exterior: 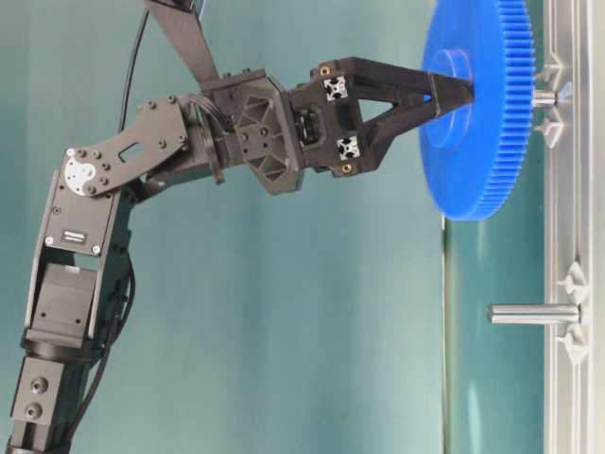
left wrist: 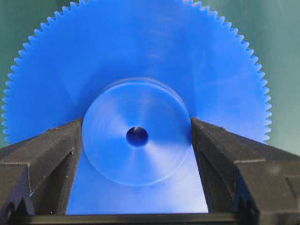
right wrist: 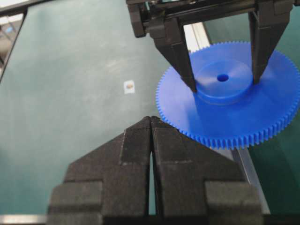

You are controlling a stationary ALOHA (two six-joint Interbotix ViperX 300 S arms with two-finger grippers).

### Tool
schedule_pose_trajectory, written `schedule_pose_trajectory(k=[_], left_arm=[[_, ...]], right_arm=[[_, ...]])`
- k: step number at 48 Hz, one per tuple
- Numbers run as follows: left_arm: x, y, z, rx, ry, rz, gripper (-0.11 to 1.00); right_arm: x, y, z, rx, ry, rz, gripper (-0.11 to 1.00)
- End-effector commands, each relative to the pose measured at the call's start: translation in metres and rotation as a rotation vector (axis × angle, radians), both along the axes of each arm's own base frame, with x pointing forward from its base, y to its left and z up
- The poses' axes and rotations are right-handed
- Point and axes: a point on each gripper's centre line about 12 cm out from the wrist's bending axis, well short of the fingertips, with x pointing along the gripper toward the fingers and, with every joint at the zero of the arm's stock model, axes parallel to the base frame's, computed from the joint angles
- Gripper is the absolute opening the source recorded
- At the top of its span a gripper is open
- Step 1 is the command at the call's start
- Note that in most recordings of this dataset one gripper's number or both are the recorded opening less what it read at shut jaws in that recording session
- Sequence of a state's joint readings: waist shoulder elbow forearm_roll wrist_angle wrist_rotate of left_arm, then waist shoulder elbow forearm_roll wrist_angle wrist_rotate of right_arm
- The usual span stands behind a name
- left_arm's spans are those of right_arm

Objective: Insert the large gear onto the shaft.
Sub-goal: 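Align the gear's center hole with the shaft tip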

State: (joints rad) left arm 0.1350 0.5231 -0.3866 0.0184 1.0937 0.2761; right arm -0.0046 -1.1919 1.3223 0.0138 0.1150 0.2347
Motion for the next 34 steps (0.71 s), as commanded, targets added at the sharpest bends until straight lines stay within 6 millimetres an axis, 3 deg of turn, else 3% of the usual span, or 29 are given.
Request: schedule_pose_trajectory(k=[1, 34], left_arm=[[-0.0045, 0.0143, 0.0162, 0.012, -0.029, 0.025, 0.77], [0.0009, 0.0148, 0.0245, 0.013, -0.058, 0.026, 0.77]], right_arm=[[0.0015, -0.0003, 0.0041, 0.007, -0.014, -0.004, 0.01], [0.0016, -0.0003, 0.0044, 0.007, -0.017, -0.004, 0.01]])
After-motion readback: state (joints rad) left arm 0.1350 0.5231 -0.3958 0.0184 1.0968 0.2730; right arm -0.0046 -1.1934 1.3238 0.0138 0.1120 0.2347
